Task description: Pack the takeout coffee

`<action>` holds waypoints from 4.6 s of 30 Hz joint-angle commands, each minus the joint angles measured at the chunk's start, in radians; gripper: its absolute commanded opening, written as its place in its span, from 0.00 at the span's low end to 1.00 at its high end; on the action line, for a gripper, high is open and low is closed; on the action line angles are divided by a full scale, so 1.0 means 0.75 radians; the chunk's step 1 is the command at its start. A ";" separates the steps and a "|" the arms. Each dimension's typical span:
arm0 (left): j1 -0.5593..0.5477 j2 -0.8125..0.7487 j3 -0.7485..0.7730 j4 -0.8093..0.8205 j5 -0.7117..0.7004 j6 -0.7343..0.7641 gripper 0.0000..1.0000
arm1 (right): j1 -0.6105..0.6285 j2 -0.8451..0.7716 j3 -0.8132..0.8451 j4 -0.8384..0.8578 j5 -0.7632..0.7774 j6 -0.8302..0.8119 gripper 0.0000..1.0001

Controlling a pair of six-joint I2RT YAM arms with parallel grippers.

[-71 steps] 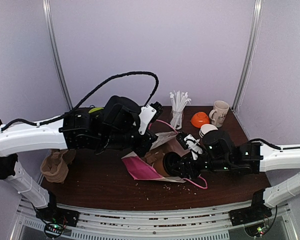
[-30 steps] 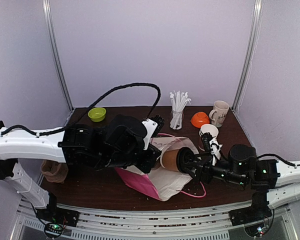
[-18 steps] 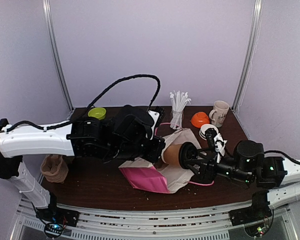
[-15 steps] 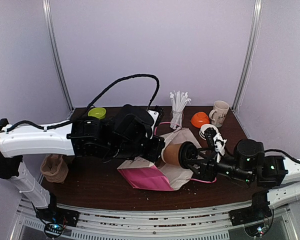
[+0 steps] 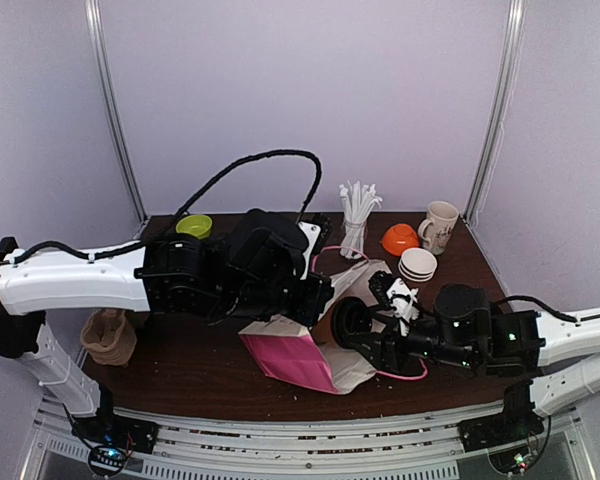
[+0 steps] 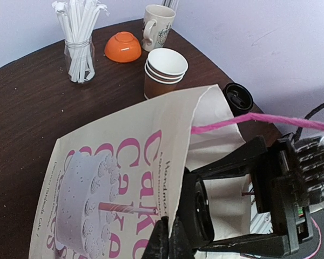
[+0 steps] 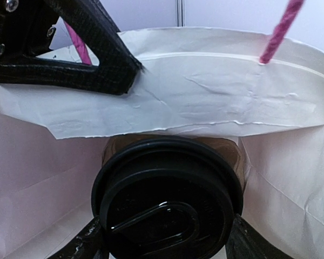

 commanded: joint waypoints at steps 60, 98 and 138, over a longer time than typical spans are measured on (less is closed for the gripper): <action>0.004 -0.304 -0.347 0.179 0.108 -0.025 0.00 | 0.006 0.814 0.113 0.680 0.445 0.080 0.58; 0.004 -0.321 -0.351 0.217 0.295 0.037 0.43 | 0.007 0.883 0.232 0.577 0.356 0.102 0.58; 0.592 -0.539 -0.326 -0.177 0.180 0.030 0.84 | 0.004 0.909 0.400 0.358 0.313 0.094 0.58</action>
